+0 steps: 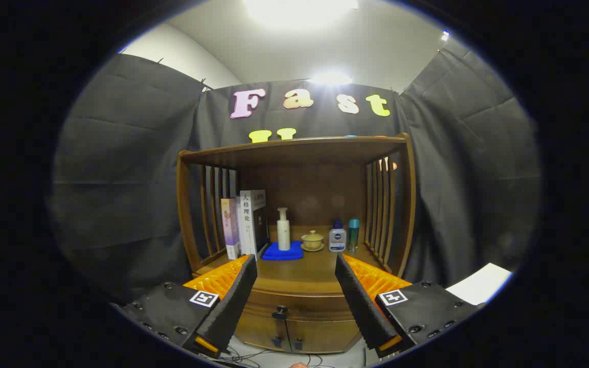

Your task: Pull open the drawer, take out the items inside it, and place them on the countertop above the cabinet.

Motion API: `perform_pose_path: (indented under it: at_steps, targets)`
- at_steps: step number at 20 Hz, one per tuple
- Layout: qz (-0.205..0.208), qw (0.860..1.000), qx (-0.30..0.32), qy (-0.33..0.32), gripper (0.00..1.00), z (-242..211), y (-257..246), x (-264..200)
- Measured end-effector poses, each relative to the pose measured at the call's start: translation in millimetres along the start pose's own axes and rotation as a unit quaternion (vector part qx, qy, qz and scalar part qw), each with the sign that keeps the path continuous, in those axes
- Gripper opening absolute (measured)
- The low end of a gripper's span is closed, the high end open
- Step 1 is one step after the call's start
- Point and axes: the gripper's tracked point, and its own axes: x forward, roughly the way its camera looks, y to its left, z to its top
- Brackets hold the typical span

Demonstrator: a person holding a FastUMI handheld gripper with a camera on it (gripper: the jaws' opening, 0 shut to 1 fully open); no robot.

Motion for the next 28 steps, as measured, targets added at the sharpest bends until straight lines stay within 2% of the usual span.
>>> perform_pose_path:
  at_steps: [4, 19, 28]
  targets:
    - [-0.011, 1.000, 0.027, -0.005, 0.98, 0.3, -15.0, 1.9]
    - [-0.002, 0.999, 0.035, 0.008, 0.98, -18.3, -9.9, 15.8]
    - [0.000, 0.998, 0.044, 0.054, 0.98, -78.7, 8.5, 64.4]
